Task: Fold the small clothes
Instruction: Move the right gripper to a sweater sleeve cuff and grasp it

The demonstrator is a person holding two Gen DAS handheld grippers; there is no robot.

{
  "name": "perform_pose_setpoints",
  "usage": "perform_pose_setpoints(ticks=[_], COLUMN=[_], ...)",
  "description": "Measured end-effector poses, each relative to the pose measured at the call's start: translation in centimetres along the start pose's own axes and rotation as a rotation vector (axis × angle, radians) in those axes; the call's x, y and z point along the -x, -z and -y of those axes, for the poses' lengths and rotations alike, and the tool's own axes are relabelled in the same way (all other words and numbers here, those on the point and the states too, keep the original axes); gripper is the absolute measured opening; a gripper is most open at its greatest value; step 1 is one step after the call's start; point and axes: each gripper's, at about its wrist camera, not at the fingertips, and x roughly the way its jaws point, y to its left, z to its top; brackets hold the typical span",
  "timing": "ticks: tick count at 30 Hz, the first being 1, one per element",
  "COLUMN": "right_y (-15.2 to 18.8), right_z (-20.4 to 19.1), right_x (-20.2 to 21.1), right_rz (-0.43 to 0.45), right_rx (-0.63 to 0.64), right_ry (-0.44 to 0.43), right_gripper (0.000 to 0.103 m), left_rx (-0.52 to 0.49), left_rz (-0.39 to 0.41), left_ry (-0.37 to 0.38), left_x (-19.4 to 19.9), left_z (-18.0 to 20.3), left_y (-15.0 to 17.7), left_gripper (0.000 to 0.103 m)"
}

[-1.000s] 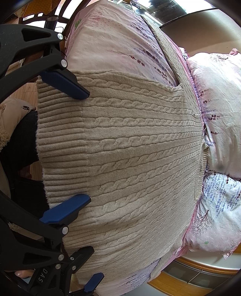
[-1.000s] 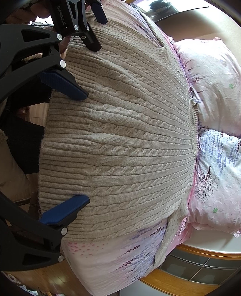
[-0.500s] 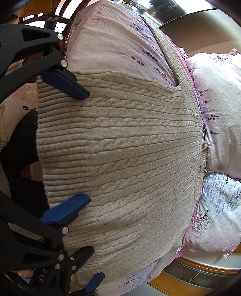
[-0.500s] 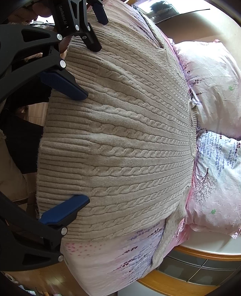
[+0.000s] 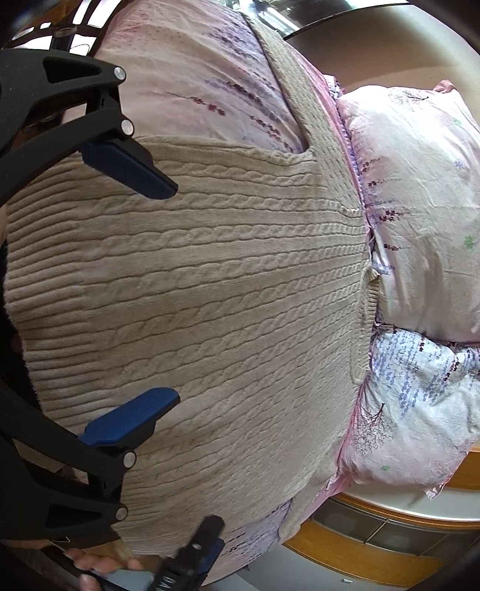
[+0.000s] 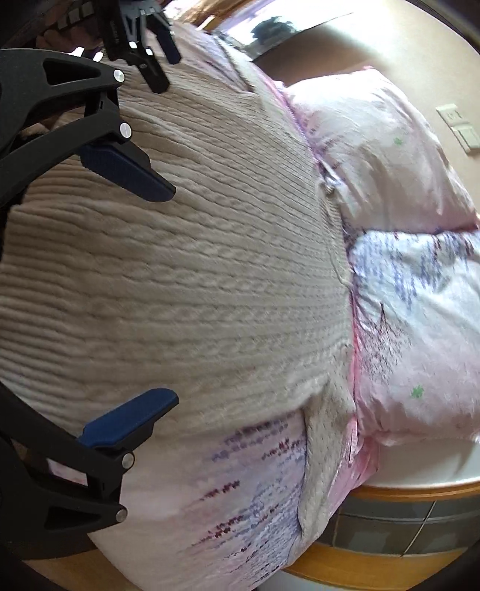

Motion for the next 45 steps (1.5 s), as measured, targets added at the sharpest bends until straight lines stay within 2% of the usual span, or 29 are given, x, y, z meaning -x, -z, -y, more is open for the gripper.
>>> perform_pose_setpoints(ticks=[4,6,10,14,17,26,32,39,40,42,45], right_y=[-4.3,-6.2,-9.2,-10.3,-10.4,-11.2,-11.4,-11.8,-12.0,-12.2,-12.2], right_z=[5.6,8.5,14.6,20.2,22.9,25.2,25.5,24.3,24.1,24.2,24.8], right_x=[-1.0,-1.9,-4.0,-5.7,-6.8,-8.1,-8.5,-9.3,-9.4,-9.6,-9.8], right_rz=[0.01,0.01,0.014,0.016,0.021,0.049,0.057,0.007,0.014,0.024,0.037], right_rx=[-0.216,-0.317,-0.527,-0.748,-0.845,-0.911,-0.911,-0.913,-0.902,-0.903,-0.929], right_ry=[-0.022,-0.025,0.024,0.052,0.084,0.108,0.143,0.136,0.156,0.176,0.189], right_gripper=[0.09,0.079,0.072,0.06,0.054,0.04,0.026,0.026,0.026,0.018,0.015], left_rx=[0.006,0.016,0.012,0.013,0.041,0.066,0.086,0.08,0.082,0.088,0.1], left_rz=[0.018,0.026,0.046,0.051,0.021,-0.023,-0.023,-0.017,-0.018,-0.021,-0.017], left_ry=[0.06,0.1,0.099,0.083,0.102,0.148,0.176,0.176,0.177,0.18,0.196], left_x=[-1.1,-1.7,-2.9,-4.1,-5.2,-7.3,-7.4,-7.6,-7.6,-7.6,-7.3], left_z=[-0.7,-1.0,-0.9,-0.8,-1.1,-1.3,-1.7,-1.8,-1.8,-1.9,-2.4], left_y=[-2.9,-4.4,-7.0,-8.7,-9.3,-9.7,-9.9,-10.0,-10.1,-10.1,-10.0], left_gripper=[0.101,0.101,0.101,0.101,0.101,0.101,0.101,0.101,0.101,0.101,0.101])
